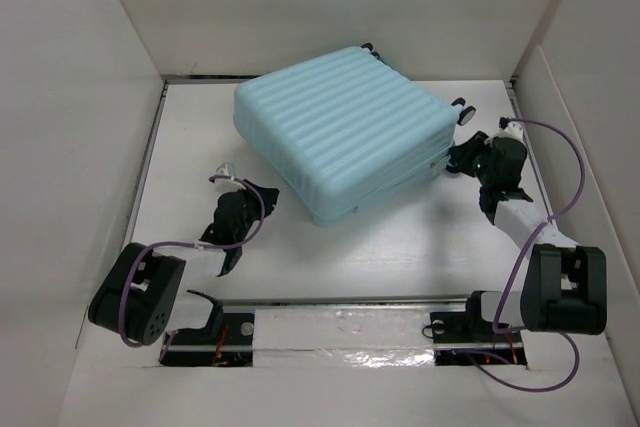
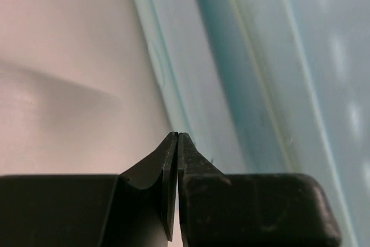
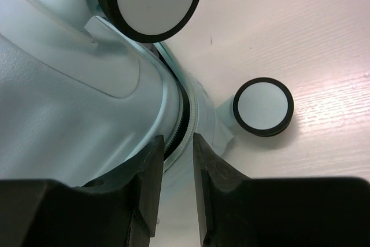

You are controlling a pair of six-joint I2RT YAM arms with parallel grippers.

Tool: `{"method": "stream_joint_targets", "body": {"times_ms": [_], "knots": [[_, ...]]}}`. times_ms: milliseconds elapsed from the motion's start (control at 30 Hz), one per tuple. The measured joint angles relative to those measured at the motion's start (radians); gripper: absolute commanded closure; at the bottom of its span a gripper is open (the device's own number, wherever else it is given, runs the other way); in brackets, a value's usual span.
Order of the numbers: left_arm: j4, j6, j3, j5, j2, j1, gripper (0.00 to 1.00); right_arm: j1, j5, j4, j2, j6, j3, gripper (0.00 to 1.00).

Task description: Pack the luggage

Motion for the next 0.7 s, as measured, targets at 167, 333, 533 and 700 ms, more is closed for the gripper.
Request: {"method": "stream_joint_targets", "body": {"times_ms": [167, 333, 533, 700], "knots": [[-0.120, 0.016, -0.075, -0.012, -0.199, -0.012, 1.00, -0.018, -0.014, -0.022, 0.000, -0.006, 0.029, 1.00], [-0.250, 0.009, -0.046, -0.111, -0.458, 0.014, 0.45, -0.018, 0.023, 0.048, -0.153, 0.038, -0.065, 0.94], [-0.238, -0.098, 0.192, -0.059, -0.319, 0.240, 0.22, -0.047, 0.004, 0.013, -0.174, 0.070, -0.034, 0.11], [-0.215, -0.187, 0.350, 0.066, -0.095, 0.373, 0.12, -0.080, -0.035, 0.014, -0.188, 0.075, 0.060, 0.00]]}}
